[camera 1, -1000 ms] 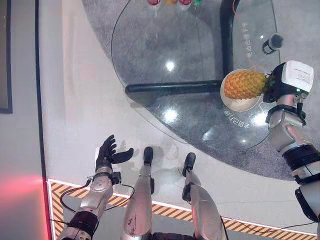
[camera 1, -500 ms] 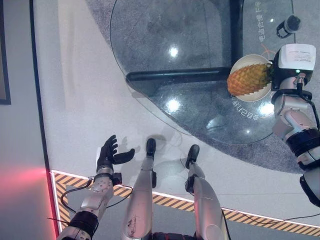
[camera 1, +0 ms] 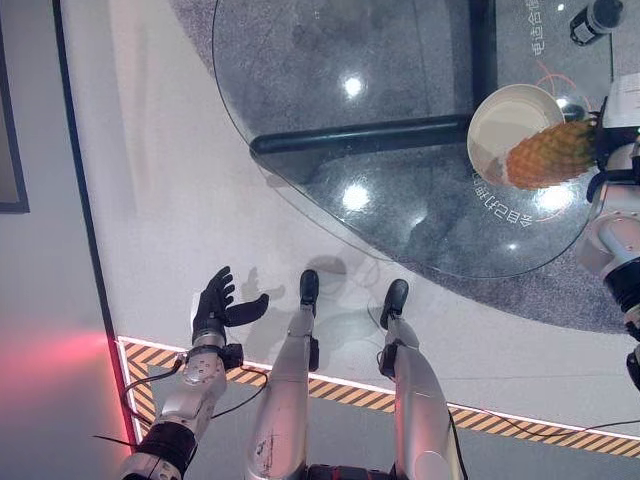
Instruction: Pick up the fruit to the plate
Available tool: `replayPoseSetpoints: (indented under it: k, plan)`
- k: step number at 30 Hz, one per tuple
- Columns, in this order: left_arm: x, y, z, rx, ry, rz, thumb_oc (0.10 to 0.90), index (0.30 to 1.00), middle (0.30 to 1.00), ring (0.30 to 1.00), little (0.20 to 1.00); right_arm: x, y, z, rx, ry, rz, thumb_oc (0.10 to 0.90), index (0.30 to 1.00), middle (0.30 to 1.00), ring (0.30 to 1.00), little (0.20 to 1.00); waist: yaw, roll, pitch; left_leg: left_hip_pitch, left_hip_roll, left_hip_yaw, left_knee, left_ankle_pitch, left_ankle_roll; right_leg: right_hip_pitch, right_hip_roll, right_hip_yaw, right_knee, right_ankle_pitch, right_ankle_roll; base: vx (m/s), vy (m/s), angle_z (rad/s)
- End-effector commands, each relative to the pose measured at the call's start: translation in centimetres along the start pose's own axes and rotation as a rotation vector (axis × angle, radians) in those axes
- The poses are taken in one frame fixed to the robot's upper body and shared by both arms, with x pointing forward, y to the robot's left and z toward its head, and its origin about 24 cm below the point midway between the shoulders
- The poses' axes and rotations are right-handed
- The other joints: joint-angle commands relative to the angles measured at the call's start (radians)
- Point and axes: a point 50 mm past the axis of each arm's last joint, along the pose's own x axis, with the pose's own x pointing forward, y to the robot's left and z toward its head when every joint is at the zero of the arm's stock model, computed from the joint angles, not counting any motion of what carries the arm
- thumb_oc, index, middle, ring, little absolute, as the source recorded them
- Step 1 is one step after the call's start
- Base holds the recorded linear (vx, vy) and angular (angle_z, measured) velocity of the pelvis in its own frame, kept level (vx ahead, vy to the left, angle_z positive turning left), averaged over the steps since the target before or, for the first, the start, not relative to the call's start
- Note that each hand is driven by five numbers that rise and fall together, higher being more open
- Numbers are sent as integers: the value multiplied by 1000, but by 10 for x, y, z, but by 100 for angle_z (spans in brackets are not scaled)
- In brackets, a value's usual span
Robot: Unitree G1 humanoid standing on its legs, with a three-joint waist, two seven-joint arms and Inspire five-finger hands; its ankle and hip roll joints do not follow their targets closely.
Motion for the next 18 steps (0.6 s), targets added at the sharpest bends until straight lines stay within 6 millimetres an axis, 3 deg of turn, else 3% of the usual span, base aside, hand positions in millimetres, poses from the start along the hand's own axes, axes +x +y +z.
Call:
replayPoseSetpoints:
  k: [1, 10, 18]
  plan:
    - [-8, 16, 1, -11, -42, 35, 800, 900, 900, 900, 900, 20, -66, -85, -177, 318, -265, 100, 300, 300, 300, 200, -25, 21, -25, -55, -47, -12, 102, -41, 28, -3, 44, -47, 59, -30, -16, 0, 0, 0]
    - [-8, 17, 2, -15, -44, 30, 800, 900, 900, 900, 900, 20, -76, -103, -212, 391, -318, 100, 300, 300, 300, 200, -29, 35, -25, -80, -54, -13, 102, -36, 27, -32, 44, -46, 63, -27, -15, 0, 0, 0]
    - [-9, 12, 3, -25, -51, 24, 800, 900, 900, 900, 900, 20, -86, -105, -226, 426, -382, 100, 300, 300, 300, 200, -31, 49, -25, -129, -61, -14, 103, -31, 29, -84, 44, -45, 64, -17, -14, 0, 2, 0]
